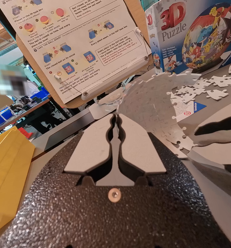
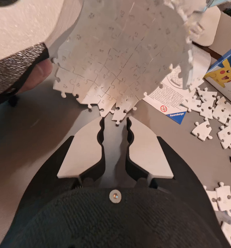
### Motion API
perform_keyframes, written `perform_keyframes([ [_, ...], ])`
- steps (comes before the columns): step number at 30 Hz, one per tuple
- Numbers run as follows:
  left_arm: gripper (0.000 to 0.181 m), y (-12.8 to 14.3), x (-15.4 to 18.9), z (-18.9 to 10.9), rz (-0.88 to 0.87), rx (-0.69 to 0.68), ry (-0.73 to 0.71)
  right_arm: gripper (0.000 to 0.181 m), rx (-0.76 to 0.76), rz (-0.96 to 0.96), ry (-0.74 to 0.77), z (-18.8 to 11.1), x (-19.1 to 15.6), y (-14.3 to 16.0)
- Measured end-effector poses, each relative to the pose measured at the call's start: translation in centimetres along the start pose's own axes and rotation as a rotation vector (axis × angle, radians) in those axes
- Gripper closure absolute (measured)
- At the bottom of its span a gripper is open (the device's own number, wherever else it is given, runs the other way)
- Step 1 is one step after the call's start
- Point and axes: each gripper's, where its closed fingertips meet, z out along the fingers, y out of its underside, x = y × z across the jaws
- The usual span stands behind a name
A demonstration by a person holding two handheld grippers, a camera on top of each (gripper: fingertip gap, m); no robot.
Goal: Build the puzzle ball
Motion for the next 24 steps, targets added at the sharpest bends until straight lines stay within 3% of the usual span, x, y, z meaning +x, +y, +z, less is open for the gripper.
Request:
perform_keyframes([
  [3, 0.179, 0.0, -0.1, 0.0, -0.002, 0.0, -0.002, 0.148, 0.042, -0.128, -0.057, -0.3, -0.6, -0.6],
  [6, 0.179, 0.0, 0.0, 0.0, -0.001, 0.002, -0.002, 0.143, -0.015, -0.246, -0.043, 0.0, -0.1, 0.6],
  [13, 0.179, -0.1, -0.4, -0.1, -0.006, 0.011, -0.024, 0.15, 0.029, 0.168, -0.121, 0.5, 0.8, 0.4],
  [24, 0.179, -0.1, -0.2, 0.0, -0.003, 0.012, -0.026, 0.172, -0.015, 0.235, -0.09, 1.1, 1.3, 0.7],
])
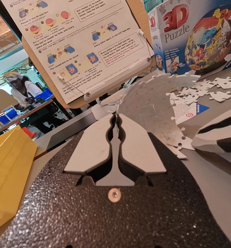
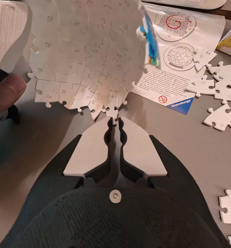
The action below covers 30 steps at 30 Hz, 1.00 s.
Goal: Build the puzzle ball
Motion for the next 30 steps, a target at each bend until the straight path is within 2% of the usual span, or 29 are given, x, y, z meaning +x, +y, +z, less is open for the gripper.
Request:
perform_keyframes([
  [8, 0.179, 0.0, 0.0, 0.0, -0.005, -0.001, -0.001, 0.181, 0.002, -0.023, 0.016, -0.1, -0.2, 0.1],
  [18, 0.179, 0.0, 0.0, 0.0, -0.008, -0.001, 0.001, 0.181, 0.018, -0.023, 0.001, -0.1, -0.9, 0.0],
  [22, 0.179, 0.0, 0.0, 0.0, -0.008, -0.002, 0.001, 0.158, 0.037, 0.006, 0.003, -0.2, -0.5, -0.3],
  [25, 0.179, 0.0, 0.0, 0.0, -0.007, -0.001, 0.001, 0.156, 0.022, 0.011, 0.011, 0.0, -0.3, -0.2],
  [30, 0.179, 0.0, 0.0, 0.0, -0.004, -0.001, 0.0, 0.161, -0.002, -0.054, 0.059, 0.5, -0.1, -0.2],
])
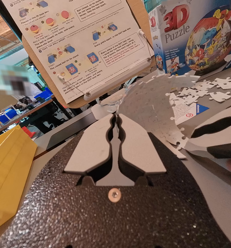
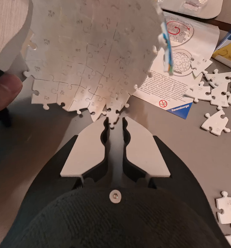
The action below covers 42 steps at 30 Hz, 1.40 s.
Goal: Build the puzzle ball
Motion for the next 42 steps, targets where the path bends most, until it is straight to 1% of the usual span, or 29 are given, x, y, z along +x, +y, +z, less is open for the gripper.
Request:
perform_keyframes([
  [3, 0.179, 0.0, 0.0, 0.0, -0.001, 0.0, 0.0, 0.167, -0.001, -0.019, -0.01, 0.1, -0.2, -0.1],
  [8, 0.179, 0.0, 0.0, 0.0, -0.004, 0.0, -0.001, 0.17, 0.002, -0.026, -0.02, 0.1, -0.3, -0.1],
  [10, 0.179, 0.0, -0.1, 0.0, -0.004, 0.001, -0.001, 0.174, 0.015, -0.025, -0.025, 0.0, -0.2, -0.3],
  [21, 0.179, 0.0, -0.1, 0.0, -0.002, -0.001, -0.003, 0.179, 0.033, 0.021, -0.061, -1.0, -0.8, -0.3],
  [28, 0.179, 0.1, -0.1, 0.1, -0.002, -0.001, -0.004, 0.179, 0.027, 0.144, -0.097, -1.1, -0.6, -0.1],
  [35, 0.179, 0.1, -0.1, 0.1, -0.004, -0.001, -0.005, 0.179, 0.076, 0.302, -0.158, -1.1, -0.6, -0.5],
  [39, 0.179, 0.1, -0.1, 0.1, -0.003, 0.0, -0.004, 0.179, 0.12, 0.448, -0.264, -1.5, -1.1, -1.2],
  [42, 0.179, 0.1, -0.1, 0.1, -0.002, -0.001, -0.005, 0.179, 0.116, 0.479, -0.266, -1.5, -1.0, -1.1],
])
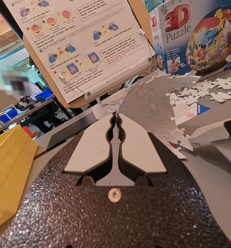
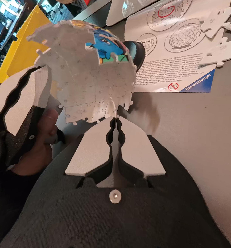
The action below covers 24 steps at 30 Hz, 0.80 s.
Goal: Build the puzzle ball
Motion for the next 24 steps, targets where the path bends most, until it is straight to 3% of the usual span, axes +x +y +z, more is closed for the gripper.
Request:
perform_keyframes([
  [9, 0.179, 0.0, -0.1, 0.0, -0.008, 0.0, 0.0, 0.178, -0.001, -0.136, 0.13, 0.5, 0.4, 0.5],
  [13, 0.179, 0.0, -0.1, 0.0, -0.011, 0.0, 0.001, 0.161, -0.005, -0.204, 0.157, 0.3, 0.4, 0.4],
  [17, 0.179, 0.0, -0.2, -0.1, -0.016, 0.0, 0.001, 0.155, 0.003, -0.35, 0.183, 0.1, 0.3, 0.0],
  [24, 0.179, 0.0, -0.2, -0.1, -0.015, 0.001, 0.0, 0.157, -0.109, -0.494, 0.237, 0.4, 1.0, 1.4],
])
